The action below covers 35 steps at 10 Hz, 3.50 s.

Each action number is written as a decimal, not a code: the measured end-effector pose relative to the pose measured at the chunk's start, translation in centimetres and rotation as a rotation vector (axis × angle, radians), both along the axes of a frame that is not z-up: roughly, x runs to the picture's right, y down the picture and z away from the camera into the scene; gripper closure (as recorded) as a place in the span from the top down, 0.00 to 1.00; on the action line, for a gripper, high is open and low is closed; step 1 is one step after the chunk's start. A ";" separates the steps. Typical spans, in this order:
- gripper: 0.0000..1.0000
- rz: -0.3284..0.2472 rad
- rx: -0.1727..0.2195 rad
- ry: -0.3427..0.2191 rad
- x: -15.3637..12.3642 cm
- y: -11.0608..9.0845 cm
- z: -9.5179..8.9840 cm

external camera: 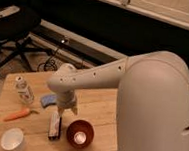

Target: Push the eraser across the table

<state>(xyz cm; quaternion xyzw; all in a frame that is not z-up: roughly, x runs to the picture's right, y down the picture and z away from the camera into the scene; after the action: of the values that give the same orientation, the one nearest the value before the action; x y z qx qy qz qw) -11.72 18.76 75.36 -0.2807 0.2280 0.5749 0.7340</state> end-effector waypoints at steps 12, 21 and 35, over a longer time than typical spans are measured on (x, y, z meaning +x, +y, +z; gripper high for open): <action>0.00 -0.116 0.050 0.020 -1.3 5.8 3.6; 0.00 -0.134 0.034 -0.121 -10.0 7.7 2.9; 0.00 -0.197 0.106 -0.089 -8.1 4.6 3.0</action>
<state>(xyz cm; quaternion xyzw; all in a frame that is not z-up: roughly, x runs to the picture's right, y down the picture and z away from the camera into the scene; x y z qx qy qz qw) -19.79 23.32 78.40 -0.2428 0.1908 0.4984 0.8101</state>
